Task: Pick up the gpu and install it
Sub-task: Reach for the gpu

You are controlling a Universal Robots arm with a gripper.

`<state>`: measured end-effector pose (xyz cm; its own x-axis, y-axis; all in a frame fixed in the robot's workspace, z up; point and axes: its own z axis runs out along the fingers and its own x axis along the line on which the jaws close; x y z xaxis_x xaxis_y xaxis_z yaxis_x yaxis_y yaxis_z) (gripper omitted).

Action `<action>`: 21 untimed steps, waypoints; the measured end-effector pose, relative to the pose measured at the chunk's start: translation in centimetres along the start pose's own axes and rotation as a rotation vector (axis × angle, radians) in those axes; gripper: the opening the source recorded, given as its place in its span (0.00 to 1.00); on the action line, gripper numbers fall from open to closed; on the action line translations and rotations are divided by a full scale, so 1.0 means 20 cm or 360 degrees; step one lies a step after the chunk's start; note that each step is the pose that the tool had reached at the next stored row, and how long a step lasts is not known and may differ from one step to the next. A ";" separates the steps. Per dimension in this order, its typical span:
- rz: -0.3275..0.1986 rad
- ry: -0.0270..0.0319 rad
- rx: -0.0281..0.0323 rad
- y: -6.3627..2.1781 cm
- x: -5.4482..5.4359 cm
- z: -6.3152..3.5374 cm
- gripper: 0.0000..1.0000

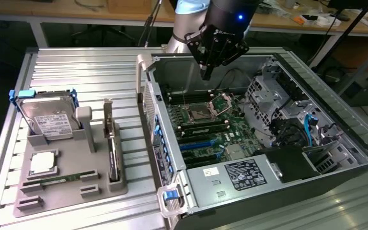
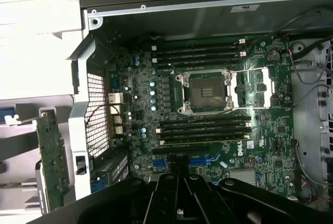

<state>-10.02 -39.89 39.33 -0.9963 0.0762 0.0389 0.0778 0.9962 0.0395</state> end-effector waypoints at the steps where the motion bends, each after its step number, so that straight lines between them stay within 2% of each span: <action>1: 0.0000 0.00000 0.00000 0.000 0.00 0.000 0.11; 21: 0.0000 0.00000 0.00000 -0.007 0.09 0.003 0.11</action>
<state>-11.73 -39.89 39.33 -0.9963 0.0762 0.0389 0.0777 0.9962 0.0395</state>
